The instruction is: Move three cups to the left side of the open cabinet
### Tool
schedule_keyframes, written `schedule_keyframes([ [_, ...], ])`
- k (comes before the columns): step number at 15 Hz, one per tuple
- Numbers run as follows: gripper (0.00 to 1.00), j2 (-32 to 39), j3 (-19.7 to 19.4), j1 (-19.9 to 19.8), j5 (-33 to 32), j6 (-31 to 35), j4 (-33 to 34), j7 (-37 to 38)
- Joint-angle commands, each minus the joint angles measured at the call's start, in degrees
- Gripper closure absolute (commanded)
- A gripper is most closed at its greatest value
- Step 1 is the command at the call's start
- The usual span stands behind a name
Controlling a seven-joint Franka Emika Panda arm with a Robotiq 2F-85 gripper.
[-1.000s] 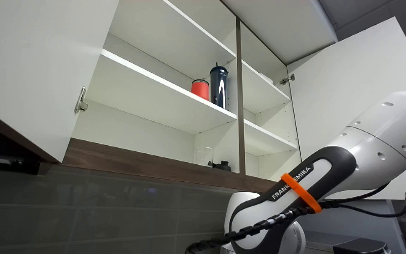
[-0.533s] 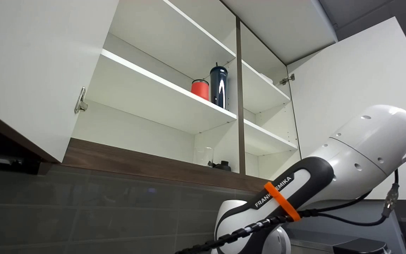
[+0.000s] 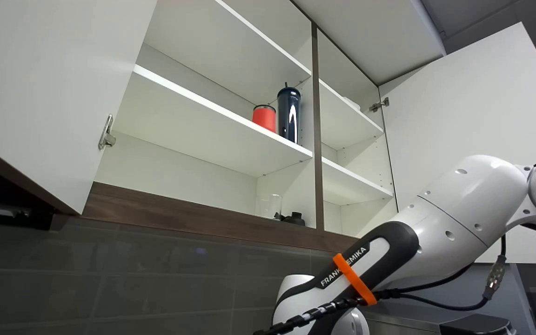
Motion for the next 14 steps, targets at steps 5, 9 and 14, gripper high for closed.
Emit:
schedule_keyframes([
  [5, 0.01, 4.2, -1.3, -0.3, 1.6, -1.1, 1.4, -0.7],
  [9, 0.0, 3.9, -0.9, -1.5, 3.1, -11.3, 0.9, -3.5],
  [14, 0.0, 2.9, -1.2, -2.1, 2.6, -18.9, -1.5, -8.0],
])
